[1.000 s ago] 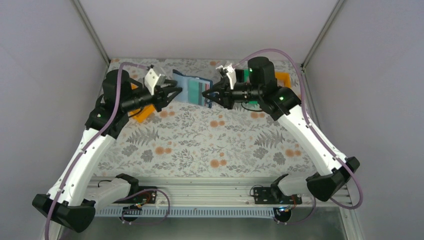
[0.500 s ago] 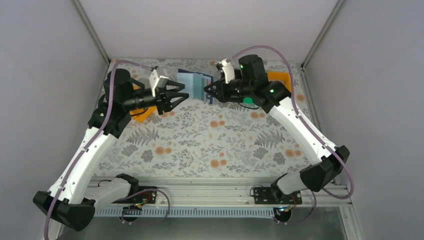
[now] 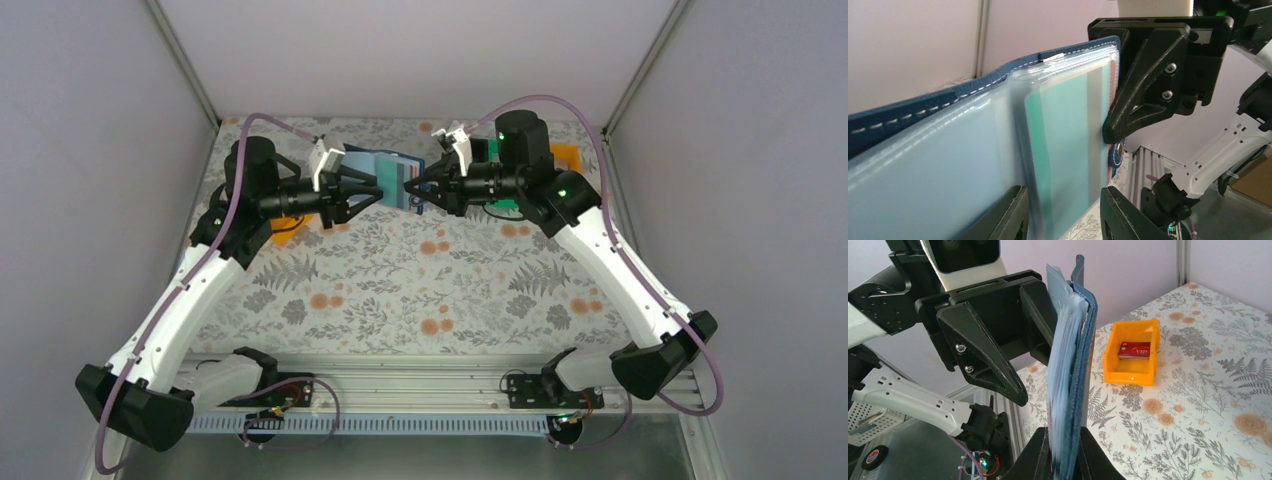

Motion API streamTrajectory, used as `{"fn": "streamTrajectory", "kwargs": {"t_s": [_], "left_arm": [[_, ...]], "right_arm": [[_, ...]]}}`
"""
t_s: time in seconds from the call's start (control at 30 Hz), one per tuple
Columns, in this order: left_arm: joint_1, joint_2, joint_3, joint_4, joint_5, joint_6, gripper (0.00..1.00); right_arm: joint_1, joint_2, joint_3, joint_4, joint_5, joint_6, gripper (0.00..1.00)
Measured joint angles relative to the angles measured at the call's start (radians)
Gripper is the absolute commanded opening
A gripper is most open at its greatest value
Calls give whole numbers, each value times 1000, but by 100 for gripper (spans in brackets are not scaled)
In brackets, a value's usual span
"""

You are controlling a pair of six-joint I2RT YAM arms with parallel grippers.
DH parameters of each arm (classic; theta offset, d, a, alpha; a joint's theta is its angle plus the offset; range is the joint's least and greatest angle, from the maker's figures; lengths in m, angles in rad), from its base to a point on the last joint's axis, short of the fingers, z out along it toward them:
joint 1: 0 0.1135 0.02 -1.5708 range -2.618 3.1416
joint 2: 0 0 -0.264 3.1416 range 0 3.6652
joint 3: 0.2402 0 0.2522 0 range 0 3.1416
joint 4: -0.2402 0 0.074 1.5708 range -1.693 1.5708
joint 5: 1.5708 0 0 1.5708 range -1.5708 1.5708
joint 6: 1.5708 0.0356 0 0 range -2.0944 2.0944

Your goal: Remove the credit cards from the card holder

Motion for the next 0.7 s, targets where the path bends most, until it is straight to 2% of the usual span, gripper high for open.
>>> {"fn": "streamTrajectory", "kwargs": {"t_s": [0.17, 0.5, 0.57, 0.63, 0.7], "left_arm": [[0, -2, 0, 15, 44, -8, 28], [11, 17, 0, 56, 97, -34, 28], [14, 21, 0, 61, 106, -45, 21], [19, 26, 0, 68, 116, -55, 4], [28, 33, 0, 77, 123, -61, 3]], "right_arm": [[0, -3, -16, 20, -28, -22, 4], [0, 1, -16, 35, -47, -48, 4], [0, 3, -16, 36, -47, -57, 4], [0, 4, -16, 36, -47, -65, 4], [-1, 4, -16, 36, -50, -71, 4]]}}
